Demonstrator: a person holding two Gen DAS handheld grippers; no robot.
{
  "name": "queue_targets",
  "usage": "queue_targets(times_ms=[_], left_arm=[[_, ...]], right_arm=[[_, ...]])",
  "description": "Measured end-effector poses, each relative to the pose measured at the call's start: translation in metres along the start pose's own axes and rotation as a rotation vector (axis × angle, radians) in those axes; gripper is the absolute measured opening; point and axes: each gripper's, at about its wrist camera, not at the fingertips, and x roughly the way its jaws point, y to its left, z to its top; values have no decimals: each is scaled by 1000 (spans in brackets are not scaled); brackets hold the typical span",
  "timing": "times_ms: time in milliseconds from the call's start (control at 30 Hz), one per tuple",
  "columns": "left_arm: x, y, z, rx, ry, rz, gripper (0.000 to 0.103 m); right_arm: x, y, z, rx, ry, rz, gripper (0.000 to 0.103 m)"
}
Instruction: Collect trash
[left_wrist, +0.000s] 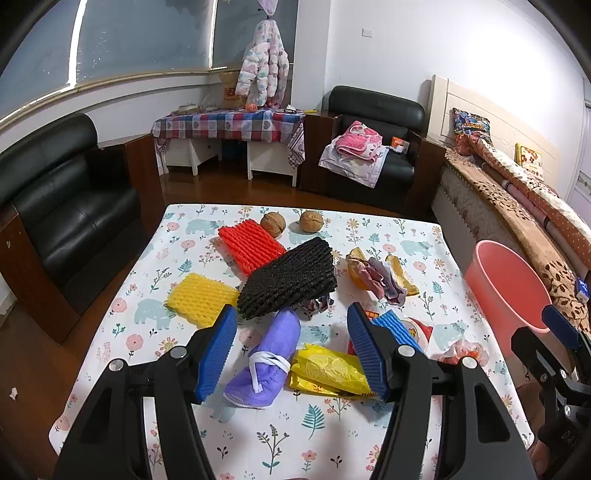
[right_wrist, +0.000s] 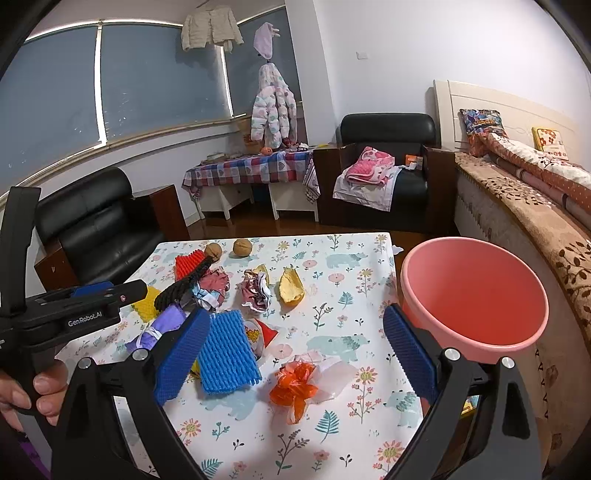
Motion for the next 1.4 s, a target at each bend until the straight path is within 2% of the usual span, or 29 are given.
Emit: queue_targets(times_ms=[800,1400], left_arm=[[0,0,0,-5,5,0,62],[3,9,-2,-20,-5,-20,62]], right_arm=[[-1,-2,0,6,-7,-3,95],[0,-11,3,61,-6,-14,95]])
